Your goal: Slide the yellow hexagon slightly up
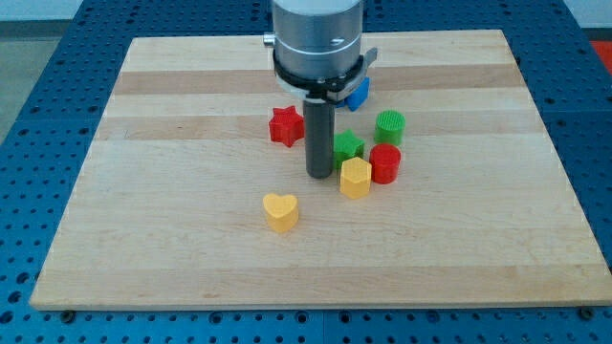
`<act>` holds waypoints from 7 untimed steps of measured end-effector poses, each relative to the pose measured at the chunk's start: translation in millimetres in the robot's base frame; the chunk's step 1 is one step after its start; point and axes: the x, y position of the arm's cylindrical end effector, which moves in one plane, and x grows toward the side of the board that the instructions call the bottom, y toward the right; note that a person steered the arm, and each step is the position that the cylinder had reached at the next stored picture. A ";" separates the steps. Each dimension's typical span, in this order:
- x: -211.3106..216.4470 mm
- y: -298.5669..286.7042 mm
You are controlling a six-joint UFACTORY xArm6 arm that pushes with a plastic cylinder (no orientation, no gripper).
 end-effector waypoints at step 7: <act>55.8 -2.8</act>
